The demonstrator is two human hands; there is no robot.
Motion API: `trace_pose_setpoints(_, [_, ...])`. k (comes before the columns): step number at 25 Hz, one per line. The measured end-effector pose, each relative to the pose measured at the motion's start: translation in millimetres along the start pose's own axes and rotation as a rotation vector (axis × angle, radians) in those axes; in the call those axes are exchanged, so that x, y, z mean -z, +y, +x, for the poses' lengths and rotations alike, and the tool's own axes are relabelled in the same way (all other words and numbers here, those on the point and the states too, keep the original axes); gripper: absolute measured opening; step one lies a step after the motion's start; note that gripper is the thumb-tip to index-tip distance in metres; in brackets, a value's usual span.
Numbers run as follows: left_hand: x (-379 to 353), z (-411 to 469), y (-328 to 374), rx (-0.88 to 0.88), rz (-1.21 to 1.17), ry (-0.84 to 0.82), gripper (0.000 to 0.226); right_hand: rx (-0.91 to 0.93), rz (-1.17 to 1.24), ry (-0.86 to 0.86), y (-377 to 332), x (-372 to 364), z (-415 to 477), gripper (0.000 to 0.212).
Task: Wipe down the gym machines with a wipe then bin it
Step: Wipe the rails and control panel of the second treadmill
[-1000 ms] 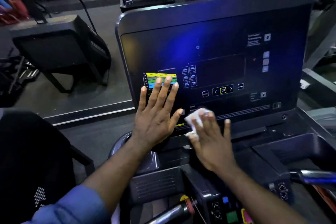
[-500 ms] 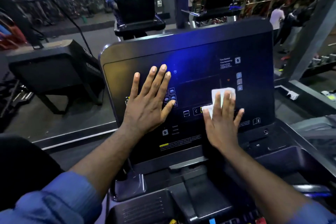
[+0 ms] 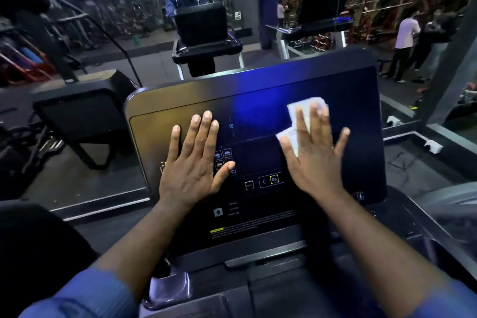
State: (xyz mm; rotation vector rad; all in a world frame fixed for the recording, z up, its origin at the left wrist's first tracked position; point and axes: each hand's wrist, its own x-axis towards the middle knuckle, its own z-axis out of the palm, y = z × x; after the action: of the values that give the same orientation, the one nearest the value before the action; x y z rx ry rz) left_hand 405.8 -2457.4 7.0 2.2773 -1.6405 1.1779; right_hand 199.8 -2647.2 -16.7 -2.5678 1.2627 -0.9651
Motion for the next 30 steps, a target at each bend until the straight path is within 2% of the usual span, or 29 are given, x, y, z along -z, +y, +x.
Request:
trace_pose_setpoints(2, [0, 0, 2, 0.009, 0.019, -0.005, 0.089, -0.119, -0.004, 0.001, -2, -14, -38, 0.076])
trace_pose_setpoints(3, [0, 1, 2, 0.011, 0.021, -0.002, 0.089, -0.063, -0.017, -0.017, -18, -23, -58, 0.077])
trace_pose_setpoints(6, [-2, 0, -2, -0.011, -0.004, 0.036, 0.086, 0.361, -0.04, -0.057, -74, -39, -71, 0.075])
trace_pose_setpoints(8, [-3, -2, -3, -0.016, -0.015, 0.061, 0.086, 0.503, -0.067, -0.005, -94, -25, -31, 0.074])
trace_pose_setpoints(10, [-3, -2, -2, -0.014, 0.007, 0.071, 0.087, 0.456, -0.131, 0.052, -83, -7, 13, 0.072])
trace_pose_setpoints(12, [-2, -2, 0, -0.024, 0.06, 0.063, 0.088, 0.272, -0.126, 0.058, -41, 9, 37, 0.073])
trace_pose_setpoints(15, [-1, -2, 3, -0.057, 0.117, 0.048, 0.091, -0.073, 0.019, 0.073, 33, 11, 10, 0.074])
trace_pose_setpoints(17, [-2, -2, 4, -0.063, 0.121, 0.04, 0.094, -0.246, 0.082, 0.068, 40, -4, -20, 0.076])
trace_pose_setpoints(18, [-2, -2, 5, -0.061, 0.119, 0.041, 0.094, -0.272, 0.088, 0.066, 28, -12, -29, 0.078])
trace_pose_setpoints(19, [-2, -3, 5, -0.062, 0.115, 0.045, 0.094, -0.249, 0.087, 0.064, 10, -16, -30, 0.079])
trace_pose_setpoints(21, [-2, -3, 4, -0.084, 0.104, 0.053, 0.092, -0.074, 0.041, 0.043, -28, -15, -16, 0.077])
trace_pose_setpoints(24, [-2, -6, 3, -0.117, 0.044, 0.079, 0.091, 0.382, -0.101, 0.008, -71, -9, -5, 0.072])
trace_pose_setpoints(26, [-4, -8, 3, -0.141, 0.011, 0.083, 0.092, 0.575, -0.176, 0.013, -65, -7, 3, 0.064])
trace_pose_setpoints(27, [-4, -9, 3, -0.142, 0.016, 0.077, 0.091, 0.582, -0.184, 0.033, -54, -2, 15, 0.06])
trace_pose_setpoints(28, [-4, -9, 3, -0.139, 0.025, 0.068, 0.091, 0.513, -0.185, 0.063, -37, 4, 26, 0.058])
trace_pose_setpoints(30, [-4, -10, 6, -0.133, 0.034, 0.052, 0.092, 0.227, -0.131, 0.109, 11, 13, 37, 0.06])
